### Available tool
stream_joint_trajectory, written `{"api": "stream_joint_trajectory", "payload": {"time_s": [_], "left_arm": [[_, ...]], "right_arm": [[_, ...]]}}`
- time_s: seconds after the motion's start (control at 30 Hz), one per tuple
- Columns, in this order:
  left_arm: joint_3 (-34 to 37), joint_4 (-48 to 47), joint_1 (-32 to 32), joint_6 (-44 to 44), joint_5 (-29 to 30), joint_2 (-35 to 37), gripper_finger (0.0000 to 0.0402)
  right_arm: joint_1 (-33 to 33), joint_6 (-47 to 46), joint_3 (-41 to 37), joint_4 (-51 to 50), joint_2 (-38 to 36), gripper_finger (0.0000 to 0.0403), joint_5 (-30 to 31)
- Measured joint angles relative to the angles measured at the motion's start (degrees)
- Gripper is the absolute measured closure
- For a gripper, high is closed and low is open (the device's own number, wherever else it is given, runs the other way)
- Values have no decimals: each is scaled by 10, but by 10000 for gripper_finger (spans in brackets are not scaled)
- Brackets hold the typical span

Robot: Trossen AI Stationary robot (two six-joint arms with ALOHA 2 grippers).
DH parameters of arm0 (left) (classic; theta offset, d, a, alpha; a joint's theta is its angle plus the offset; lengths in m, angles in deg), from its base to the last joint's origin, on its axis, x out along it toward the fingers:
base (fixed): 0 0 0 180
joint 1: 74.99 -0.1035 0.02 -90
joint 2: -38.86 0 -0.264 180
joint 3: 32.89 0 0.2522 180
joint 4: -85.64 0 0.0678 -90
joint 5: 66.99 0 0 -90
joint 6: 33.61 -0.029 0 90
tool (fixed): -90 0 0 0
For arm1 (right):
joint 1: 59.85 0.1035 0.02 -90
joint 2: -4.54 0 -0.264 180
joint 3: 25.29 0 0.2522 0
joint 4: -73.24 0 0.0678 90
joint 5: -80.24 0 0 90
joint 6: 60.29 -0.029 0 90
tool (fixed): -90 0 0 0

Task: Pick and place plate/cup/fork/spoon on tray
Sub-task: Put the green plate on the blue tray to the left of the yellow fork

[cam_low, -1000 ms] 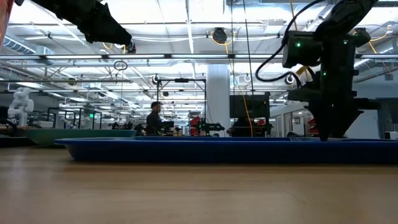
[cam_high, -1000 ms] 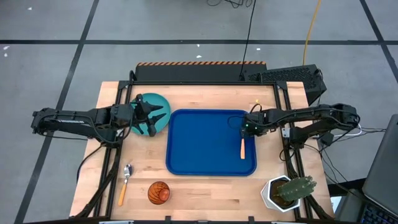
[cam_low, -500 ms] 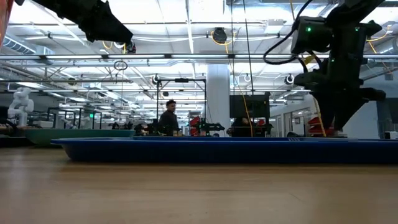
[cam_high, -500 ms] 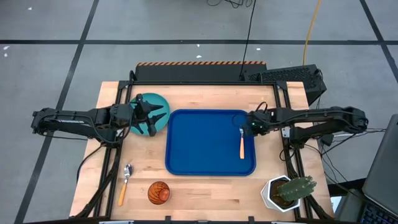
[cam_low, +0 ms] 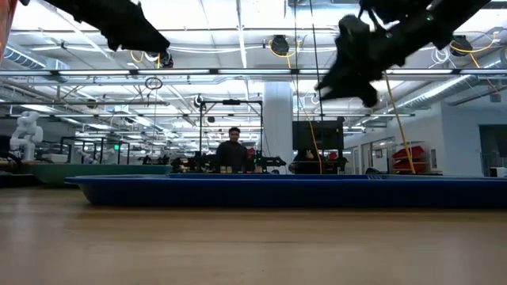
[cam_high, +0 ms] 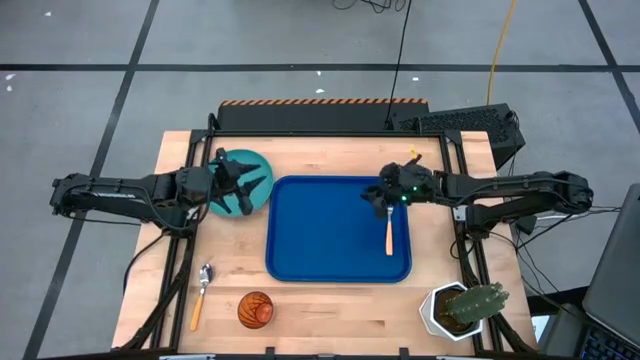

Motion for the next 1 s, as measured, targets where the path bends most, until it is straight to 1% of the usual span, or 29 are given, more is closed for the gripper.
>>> {"api": "stream_joint_trajectory", "payload": {"time_s": [0.07, 0.1, 0.17, 0.27, 0.37, 0.43, 0.57, 0.63, 0.73, 0.8, 0.83, 0.93, 1.0], "left_arm": [[0, -10, 0, 15, 61, -1, 238], [0, -21, -1, 19, 80, -4, 238], [0, -49, -1, 21, 92, -10, 238], [0, -80, -4, 39, 87, -25, 238], [-1, -143, -12, 90, 48, -46, 238], [-19, -215, -23, 120, 12, -69, 238], [-99, -397, -55, 160, -41, -135, 238], [-143, -459, -71, 162, -89, -168, 238], [-175, -485, -91, 153, -173, -206, 238], [-174, -501, -99, 138, -221, -229, 238], [-169, -512, -102, 126, -235, -242, 238], [-144, -538, -103, 86, -238, -284, 238], [-124, -521, -103, 64, -236, -305, 238]], "right_arm": [[0, 58, 0, 63, 8, 282, -1], [0, 79, 0, 86, 10, 282, -1], [0, 116, 0, 101, 10, 282, -1], [0, 170, 0, 102, 10, 282, -1], [0, 228, 0, 101, 10, 282, 5], [0, 257, 0, 108, 10, 282, 29], [-1, 296, 0, 115, 10, 282, 62], [-1, 310, 0, 114, 10, 282, 61], [0, 313, 0, 104, 10, 282, 60], [0, 312, 0, 91, 10, 282, 60], [0, 312, 0, 84, 10, 282, 60], [0, 309, -1, 66, 10, 282, 61], [0, 306, -16, 76, 10, 282, 61]]}}
